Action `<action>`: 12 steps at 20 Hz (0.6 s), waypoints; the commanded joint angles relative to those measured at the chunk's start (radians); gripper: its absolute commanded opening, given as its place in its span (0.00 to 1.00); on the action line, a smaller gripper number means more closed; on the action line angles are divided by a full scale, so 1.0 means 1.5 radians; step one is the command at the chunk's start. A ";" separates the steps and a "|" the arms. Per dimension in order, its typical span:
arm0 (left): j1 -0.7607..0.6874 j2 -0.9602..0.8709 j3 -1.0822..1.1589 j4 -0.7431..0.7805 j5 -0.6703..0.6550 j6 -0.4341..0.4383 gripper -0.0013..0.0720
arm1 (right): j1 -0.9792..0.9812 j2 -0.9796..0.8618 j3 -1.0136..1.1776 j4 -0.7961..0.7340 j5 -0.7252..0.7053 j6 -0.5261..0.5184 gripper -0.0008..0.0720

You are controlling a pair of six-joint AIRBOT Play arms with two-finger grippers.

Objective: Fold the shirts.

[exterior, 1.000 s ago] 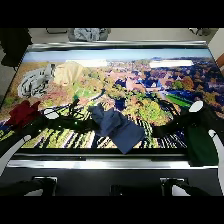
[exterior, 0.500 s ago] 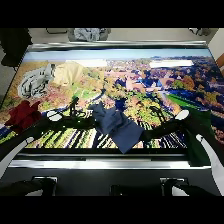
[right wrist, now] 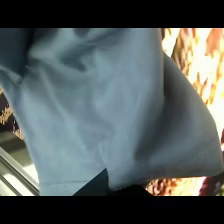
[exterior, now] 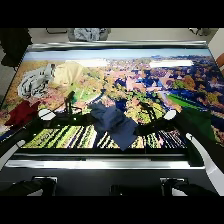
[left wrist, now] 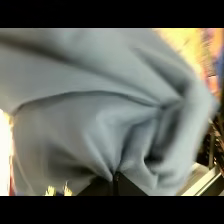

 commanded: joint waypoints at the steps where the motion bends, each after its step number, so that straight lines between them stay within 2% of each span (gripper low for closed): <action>1: 0.034 0.083 0.075 0.118 -0.073 0.019 0.06 | 0.005 0.050 0.106 -0.160 0.097 -0.032 0.07; 3: 0.073 0.150 0.181 0.239 -0.145 -0.037 0.06 | 0.005 0.135 0.235 -0.296 0.129 -0.027 0.07; 5: 0.118 0.218 0.298 0.305 -0.213 -0.094 0.06 | 0.005 0.230 0.384 -0.375 0.127 -0.026 0.07; 8: 0.167 0.318 0.429 0.321 -0.230 -0.121 0.06 | 0.005 0.353 0.551 -0.393 0.122 0.007 0.07; 10: 0.169 0.362 0.469 0.321 -0.231 -0.133 0.06 | 0.005 0.416 0.587 -0.396 0.134 0.043 0.07; 12: 0.170 0.392 0.468 0.342 -0.256 -0.173 0.06 | 0.005 0.458 0.589 -0.440 0.187 0.083 0.07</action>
